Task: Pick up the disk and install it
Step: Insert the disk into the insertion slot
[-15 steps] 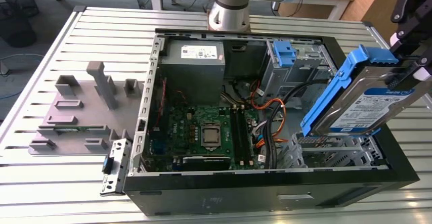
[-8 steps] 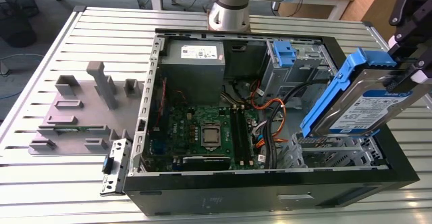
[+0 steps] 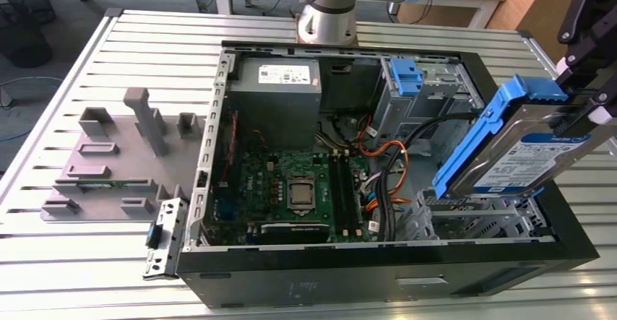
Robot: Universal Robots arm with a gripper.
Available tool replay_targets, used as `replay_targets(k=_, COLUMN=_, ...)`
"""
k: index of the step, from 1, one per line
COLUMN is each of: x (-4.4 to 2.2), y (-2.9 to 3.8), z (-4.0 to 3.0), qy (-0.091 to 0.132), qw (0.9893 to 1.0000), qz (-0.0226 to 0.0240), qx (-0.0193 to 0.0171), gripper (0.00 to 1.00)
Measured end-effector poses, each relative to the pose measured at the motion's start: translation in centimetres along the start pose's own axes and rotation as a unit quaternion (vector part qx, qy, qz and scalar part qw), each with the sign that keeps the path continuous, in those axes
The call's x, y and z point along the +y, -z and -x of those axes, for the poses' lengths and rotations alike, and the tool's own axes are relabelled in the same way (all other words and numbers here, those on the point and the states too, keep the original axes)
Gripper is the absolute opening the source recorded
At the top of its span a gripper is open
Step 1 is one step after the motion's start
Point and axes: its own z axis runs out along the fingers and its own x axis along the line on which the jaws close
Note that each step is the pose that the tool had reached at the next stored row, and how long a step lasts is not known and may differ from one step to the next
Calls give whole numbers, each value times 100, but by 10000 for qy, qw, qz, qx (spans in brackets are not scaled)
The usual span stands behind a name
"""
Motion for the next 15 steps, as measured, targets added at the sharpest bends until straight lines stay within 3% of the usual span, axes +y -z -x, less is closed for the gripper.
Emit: replay_targets(k=15, x=-17, y=-59, z=-3, qy=0, qw=10000, qz=0, qx=0, gripper=35)
